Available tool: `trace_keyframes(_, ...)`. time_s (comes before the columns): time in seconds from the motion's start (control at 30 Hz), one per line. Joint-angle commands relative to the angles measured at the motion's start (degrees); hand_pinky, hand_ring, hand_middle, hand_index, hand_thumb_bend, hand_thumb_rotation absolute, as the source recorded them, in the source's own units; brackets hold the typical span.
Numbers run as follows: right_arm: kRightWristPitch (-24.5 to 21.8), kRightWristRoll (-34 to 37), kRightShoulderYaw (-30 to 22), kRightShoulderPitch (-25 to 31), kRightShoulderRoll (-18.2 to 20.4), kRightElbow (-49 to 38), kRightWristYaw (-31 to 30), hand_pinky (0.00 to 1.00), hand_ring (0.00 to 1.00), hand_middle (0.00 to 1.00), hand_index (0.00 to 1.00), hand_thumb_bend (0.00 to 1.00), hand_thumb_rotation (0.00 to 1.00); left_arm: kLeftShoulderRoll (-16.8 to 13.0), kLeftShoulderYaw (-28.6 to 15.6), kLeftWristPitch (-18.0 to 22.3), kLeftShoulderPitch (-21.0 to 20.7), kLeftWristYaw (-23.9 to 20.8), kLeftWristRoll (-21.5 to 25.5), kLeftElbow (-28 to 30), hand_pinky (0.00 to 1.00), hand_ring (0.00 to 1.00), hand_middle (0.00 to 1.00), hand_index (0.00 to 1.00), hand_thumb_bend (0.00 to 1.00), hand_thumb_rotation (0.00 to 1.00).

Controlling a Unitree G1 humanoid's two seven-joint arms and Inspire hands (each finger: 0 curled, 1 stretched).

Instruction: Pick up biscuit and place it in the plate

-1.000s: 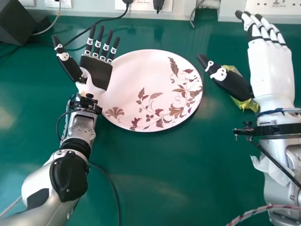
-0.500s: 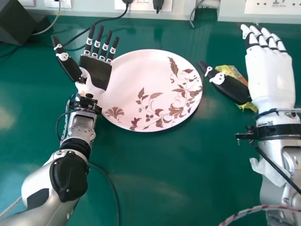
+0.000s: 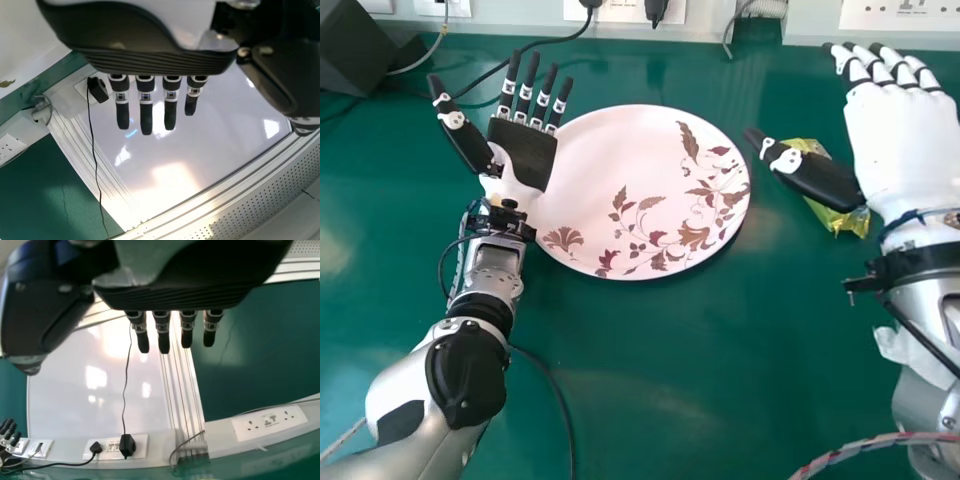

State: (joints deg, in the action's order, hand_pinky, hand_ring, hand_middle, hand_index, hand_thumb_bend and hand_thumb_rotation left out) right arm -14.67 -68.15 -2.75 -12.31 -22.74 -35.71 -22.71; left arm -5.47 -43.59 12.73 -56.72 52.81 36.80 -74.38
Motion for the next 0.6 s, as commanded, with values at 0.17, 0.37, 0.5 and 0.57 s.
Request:
trace_keyframes(0.17, -2.3, -3.3, -0.1, -4.2, -2.6, 0.3, -10.4, 1.0, 1.0, 0.99, 1.0, 0.95, 1.0, 0.1, -0.1, 0.0, 2.1, 0.2, 0.1, -0.7, 0.83, 0.84, 0.92, 0.98, 0.98, 0.7)
trace_keyframes(0.37, -2.5, -3.7, -0.2, -6.7, -4.3, 2.6, -14.3, 1.0, 1.0, 1.0, 1.0, 0.94, 1.0, 0.1, -0.1, -0.2, 2.1, -0.4, 0.2, -0.6, 0.82, 0.83, 0.91, 0.97, 0.98, 0.66)
trace_keyframes(0.5, -2.6, -3.6, -0.2, -8.1, -5.4, 4.0, -16.3, 1.0, 1.0, 1.0, 1.0, 0.93, 1.0, 0.2, 0.1, 0.4, 2.1, -0.4, 0.0, -0.6, 0.84, 0.83, 0.91, 0.95, 0.97, 0.63)
trace_keyframes(0.57, -2.7, -3.8, 0.0, -9.0, -6.2, 4.8, -17.9, 1.0, 1.0, 1.0, 1.0, 0.93, 1.0, 0.1, 0.0, 0.2, 2.1, -0.3, 0.0, -0.6, 0.87, 0.84, 0.91, 0.95, 0.97, 0.63)
